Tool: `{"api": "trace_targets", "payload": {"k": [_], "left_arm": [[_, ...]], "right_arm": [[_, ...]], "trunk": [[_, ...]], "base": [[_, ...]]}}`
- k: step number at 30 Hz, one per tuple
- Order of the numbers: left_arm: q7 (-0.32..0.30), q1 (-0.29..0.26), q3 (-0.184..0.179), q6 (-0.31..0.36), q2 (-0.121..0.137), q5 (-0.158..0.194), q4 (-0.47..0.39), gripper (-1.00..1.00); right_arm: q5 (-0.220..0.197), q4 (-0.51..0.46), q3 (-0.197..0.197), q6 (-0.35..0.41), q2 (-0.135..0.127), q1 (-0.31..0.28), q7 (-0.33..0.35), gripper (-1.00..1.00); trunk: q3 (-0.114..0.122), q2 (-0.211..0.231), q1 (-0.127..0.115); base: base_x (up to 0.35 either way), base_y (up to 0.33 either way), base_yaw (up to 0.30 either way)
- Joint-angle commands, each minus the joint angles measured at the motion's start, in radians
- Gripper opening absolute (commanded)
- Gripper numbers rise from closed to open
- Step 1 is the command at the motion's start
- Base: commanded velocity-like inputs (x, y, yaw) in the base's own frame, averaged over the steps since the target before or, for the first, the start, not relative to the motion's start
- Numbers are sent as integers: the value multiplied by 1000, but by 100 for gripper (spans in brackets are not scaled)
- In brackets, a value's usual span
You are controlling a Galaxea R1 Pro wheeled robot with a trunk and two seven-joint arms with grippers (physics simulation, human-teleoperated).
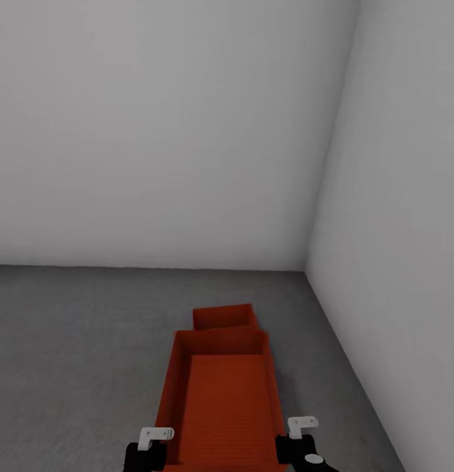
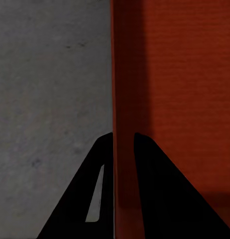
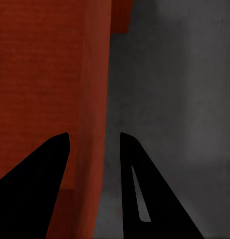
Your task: Move the two storage containers from the living room to the garage. In the garage, place one container on the floor and stack the other container on top of it (either order is fine).
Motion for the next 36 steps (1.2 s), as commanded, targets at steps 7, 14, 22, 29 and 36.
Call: {"api": "trace_targets", "payload": {"k": [7,14,22,29,36], "left_arm": [[13,-1,26,-4,0,-13,-1,-100],[13,-1,26,-4,0,-13,-1,-100],[13,-1,26,-4,0,-13,-1,-100],[13,-1,26,-4,0,-13,-1,-100],[13,-1,26,-4,0,-13,-1,-100]], "right_arm": [[-3,2,-1,-3,0,-1,-9,-100],[-2,2,-1,-3,0,-1,-9,-100],[-2,2,-1,-3,0,-1,-9,-100],[-3,2,-1,-3,0,-1,-9,-100],[-2,2,-1,-3,0,-1,-9,-100]], "trunk": [[-1,0,0],[-1,0,0],[-1,0,0],[-1,0,0],[-1,0,0]], "base": [[162,0,-89],[261,0,-2],[201,0,0],[335,0,0],[307,0,0]]}}
